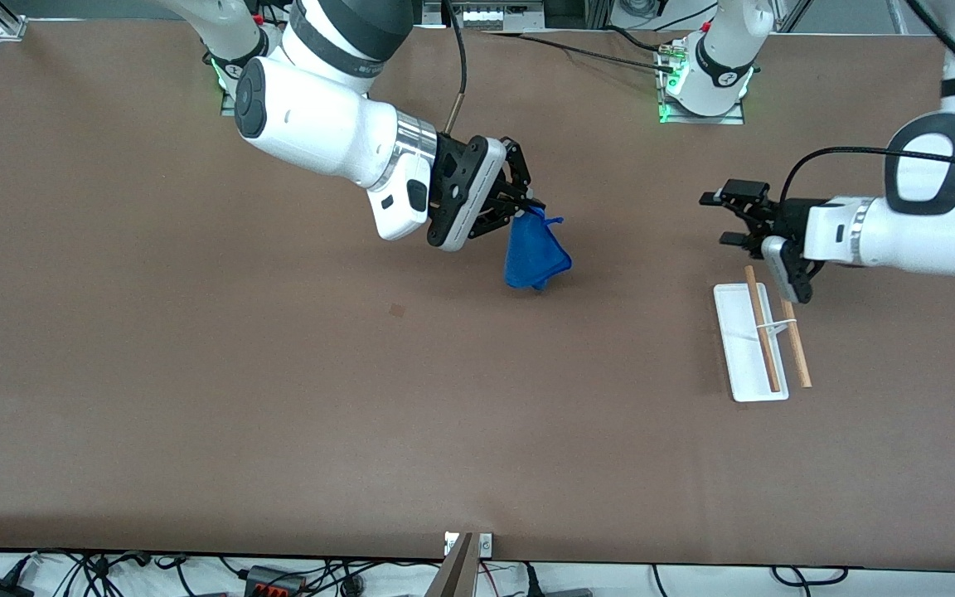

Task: Pass towel and hang on rack
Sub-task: 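Grasp the hanging towel with the left gripper beside the right gripper, then open the right gripper to release the towel to the left gripper, then carry the towel over the dowel rack while the right gripper withdraws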

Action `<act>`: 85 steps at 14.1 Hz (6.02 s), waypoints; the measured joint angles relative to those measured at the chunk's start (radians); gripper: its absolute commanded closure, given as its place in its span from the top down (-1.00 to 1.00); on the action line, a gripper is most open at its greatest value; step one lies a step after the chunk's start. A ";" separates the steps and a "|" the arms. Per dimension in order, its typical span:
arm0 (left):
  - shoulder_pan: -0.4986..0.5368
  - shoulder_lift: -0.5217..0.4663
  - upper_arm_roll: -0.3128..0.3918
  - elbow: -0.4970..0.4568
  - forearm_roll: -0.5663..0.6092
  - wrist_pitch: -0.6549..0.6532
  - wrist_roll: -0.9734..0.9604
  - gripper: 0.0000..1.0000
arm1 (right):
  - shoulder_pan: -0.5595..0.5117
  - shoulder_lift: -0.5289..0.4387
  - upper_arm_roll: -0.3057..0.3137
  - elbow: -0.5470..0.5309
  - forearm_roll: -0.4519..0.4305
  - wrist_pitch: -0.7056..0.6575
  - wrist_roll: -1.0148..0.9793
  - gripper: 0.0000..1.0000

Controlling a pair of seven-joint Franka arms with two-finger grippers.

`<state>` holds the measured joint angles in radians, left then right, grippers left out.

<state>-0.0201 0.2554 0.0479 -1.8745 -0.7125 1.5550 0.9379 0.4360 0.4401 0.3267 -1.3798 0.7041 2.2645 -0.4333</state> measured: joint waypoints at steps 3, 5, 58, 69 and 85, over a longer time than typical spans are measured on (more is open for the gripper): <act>0.000 0.081 -0.053 -0.015 -0.057 0.131 0.238 1.00 | 0.022 0.001 0.000 0.000 0.000 0.043 0.001 -1.00; 0.000 0.097 -0.112 -0.046 -0.103 0.229 0.316 1.00 | 0.035 0.001 0.000 0.000 0.000 0.065 0.002 -1.00; -0.095 0.277 -0.309 0.050 -0.573 0.525 0.987 -1.00 | 0.040 0.006 -0.001 0.000 -0.003 0.101 -0.001 -0.98; 0.006 0.269 -0.294 0.050 -0.501 0.427 0.958 -1.00 | 0.024 0.005 -0.085 0.003 -0.253 -0.080 0.043 1.00; 0.218 0.077 -0.279 0.200 0.400 0.142 0.178 -1.00 | -0.033 -0.001 -0.495 -0.005 -0.631 -0.515 0.552 1.00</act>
<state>0.1976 0.3324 -0.2309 -1.6742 -0.3127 1.6968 1.1161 0.4028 0.4390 -0.1687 -1.3847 0.0730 1.7493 0.1189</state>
